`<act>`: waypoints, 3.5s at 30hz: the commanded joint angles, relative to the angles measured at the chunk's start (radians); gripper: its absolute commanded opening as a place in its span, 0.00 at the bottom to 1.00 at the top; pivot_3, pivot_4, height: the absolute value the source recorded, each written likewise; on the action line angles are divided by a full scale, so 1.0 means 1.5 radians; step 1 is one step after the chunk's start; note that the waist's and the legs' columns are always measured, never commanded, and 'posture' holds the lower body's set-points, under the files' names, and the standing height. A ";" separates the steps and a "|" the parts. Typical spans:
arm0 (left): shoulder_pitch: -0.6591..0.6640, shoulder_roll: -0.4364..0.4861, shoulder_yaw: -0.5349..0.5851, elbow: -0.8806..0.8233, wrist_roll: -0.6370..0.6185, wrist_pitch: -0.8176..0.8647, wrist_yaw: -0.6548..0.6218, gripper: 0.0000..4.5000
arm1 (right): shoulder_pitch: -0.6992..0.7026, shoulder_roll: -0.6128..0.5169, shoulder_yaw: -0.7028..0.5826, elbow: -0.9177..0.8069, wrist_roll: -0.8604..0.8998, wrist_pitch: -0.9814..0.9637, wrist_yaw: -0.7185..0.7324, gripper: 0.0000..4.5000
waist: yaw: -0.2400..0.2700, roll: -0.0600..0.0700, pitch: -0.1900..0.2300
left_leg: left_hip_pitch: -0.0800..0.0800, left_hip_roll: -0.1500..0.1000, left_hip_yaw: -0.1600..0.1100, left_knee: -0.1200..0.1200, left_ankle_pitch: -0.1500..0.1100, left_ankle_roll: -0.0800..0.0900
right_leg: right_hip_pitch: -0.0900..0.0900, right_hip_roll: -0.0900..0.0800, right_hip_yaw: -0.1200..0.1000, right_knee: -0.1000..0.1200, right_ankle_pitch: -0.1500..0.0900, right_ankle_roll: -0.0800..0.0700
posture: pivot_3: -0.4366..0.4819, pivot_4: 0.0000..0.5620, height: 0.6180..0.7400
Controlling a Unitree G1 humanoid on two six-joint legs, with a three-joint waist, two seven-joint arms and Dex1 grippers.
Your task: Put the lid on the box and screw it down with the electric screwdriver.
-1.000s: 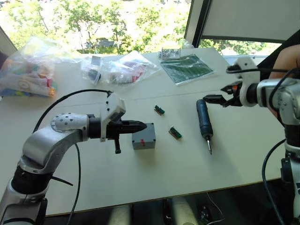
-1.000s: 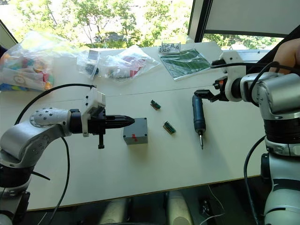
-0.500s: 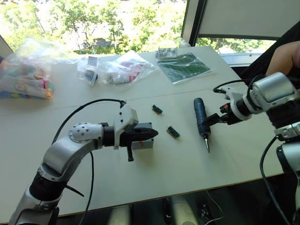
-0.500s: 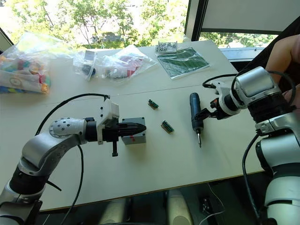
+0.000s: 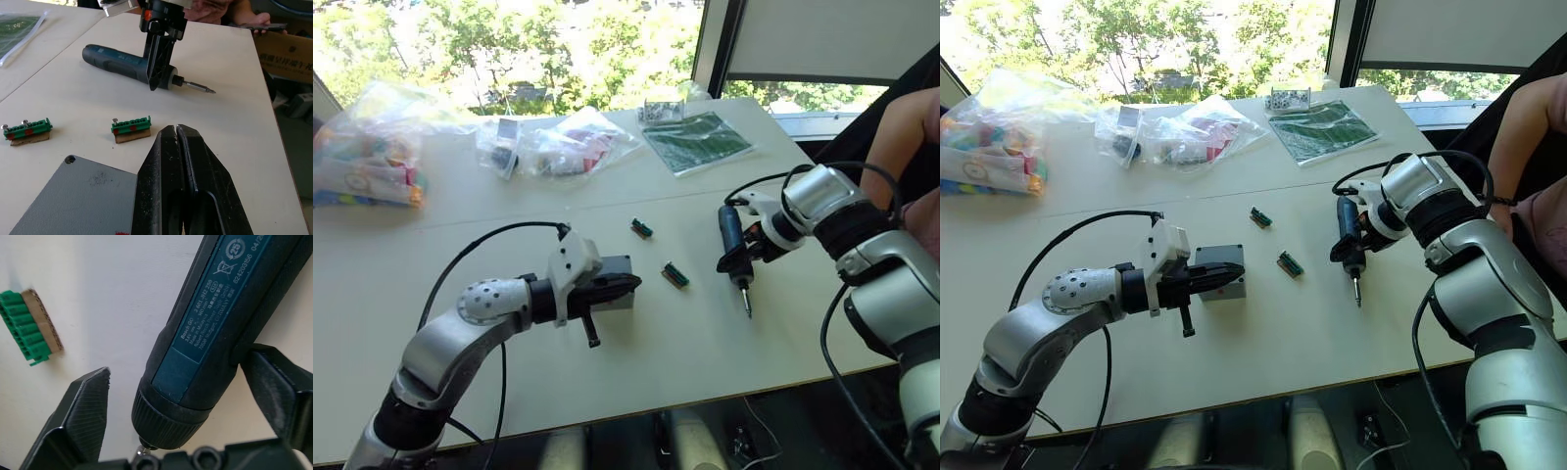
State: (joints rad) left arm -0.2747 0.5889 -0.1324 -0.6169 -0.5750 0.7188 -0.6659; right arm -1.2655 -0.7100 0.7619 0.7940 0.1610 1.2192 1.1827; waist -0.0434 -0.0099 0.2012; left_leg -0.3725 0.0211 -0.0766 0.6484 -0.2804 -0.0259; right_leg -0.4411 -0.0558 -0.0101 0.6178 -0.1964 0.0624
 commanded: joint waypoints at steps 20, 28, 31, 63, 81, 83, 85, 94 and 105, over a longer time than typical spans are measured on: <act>-0.029 0.041 0.181 0.103 -0.066 -0.004 -0.016 0.00 | 0.010 0.114 -0.774 -0.168 0.184 -0.187 -0.494 0.42 | 0.001 0.001 0.001 | -0.002 0.000 0.000 -0.002 0.000 -0.001 | -0.003 0.003 0.003 -0.001 0.002 0.003 | 0.48 0.27 1.00; -0.045 0.023 0.193 0.144 -0.140 0.085 -0.004 0.00 | 0.338 0.425 -0.812 -0.769 0.390 -0.299 -0.603 0.42 | 0.003 0.003 0.001 | -0.002 0.004 0.000 -0.003 0.000 0.001 | -0.002 0.006 0.003 -0.001 0.002 0.003 | 0.48 0.27 1.00; -0.064 0.016 0.186 0.154 -0.140 0.090 0.000 0.00 | 0.392 0.437 -0.725 -0.794 0.339 -0.348 -0.600 0.42 | 0.001 0.003 0.001 | -0.002 0.003 0.002 -0.001 0.000 0.000 | -0.002 0.005 0.005 -0.001 0.003 0.002 | 0.48 0.27 1.00; -0.019 0.011 0.034 0.163 0.032 0.018 -0.034 0.00 | 0.575 0.410 -0.422 -0.727 0.109 -0.604 -0.499 0.42 | 0.001 0.002 0.001 | 0.000 0.004 0.001 -0.001 0.001 -0.001 | -0.002 0.008 0.006 -0.001 0.002 0.000 | 0.48 0.27 1.00; -0.011 0.006 0.024 0.169 0.054 0.005 -0.041 0.00 | 0.543 0.423 -0.432 -0.663 0.091 -0.653 -0.507 0.42 | 0.001 0.002 0.001 | 0.000 0.004 0.001 -0.001 0.001 -0.001 | -0.001 0.008 0.006 0.000 0.002 0.000 | 0.48 0.27 1.00; -0.009 0.006 0.024 0.169 0.055 0.003 -0.041 0.00 | 0.542 0.419 -0.429 -0.659 0.087 -0.656 -0.503 0.42 | 0.001 0.002 0.001 | 0.000 0.004 0.001 -0.001 0.001 -0.001 | -0.001 0.008 0.006 0.000 0.002 0.000 | 0.48 0.27 1.00; -0.008 0.005 0.023 0.171 0.057 0.001 -0.041 0.00 | 0.542 0.419 -0.427 -0.655 0.085 -0.658 -0.502 0.42 | 0.001 0.002 0.001 | 0.000 0.004 0.001 -0.001 0.001 -0.001 | -0.001 0.008 0.006 0.000 0.002 0.000 | 0.48 0.27 1.00; 0.002 -0.002 0.020 0.173 0.063 -0.008 -0.042 0.00 | 0.578 0.386 -0.371 -0.629 0.024 -0.666 -0.483 0.42 | 0.001 0.002 0.000 | 0.001 0.004 0.001 -0.001 0.001 -0.001 | -0.001 0.008 0.006 0.000 0.002 0.000 | 0.48 0.27 1.00; 0.005 -0.004 0.020 0.183 0.068 -0.015 -0.043 0.00 | 0.579 0.363 -0.361 -0.601 0.003 -0.584 -0.499 0.42 | 0.003 0.001 -0.009 | 0.011 0.004 0.001 -0.003 0.000 -0.001 | 0.009 0.007 0.005 -0.003 -0.001 0.000 | 0.48 0.27 1.00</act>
State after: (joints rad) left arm -0.2737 0.5838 -0.1011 -0.3460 -0.4799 0.6930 -0.7282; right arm -0.4338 -0.1469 0.2016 -0.1731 0.1958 0.2787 0.4356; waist -0.0397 -0.0090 0.1871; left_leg -0.3560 0.0273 -0.0756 0.6445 -0.2802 -0.0270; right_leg -0.4273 -0.0450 -0.0023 0.6134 -0.1976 0.0632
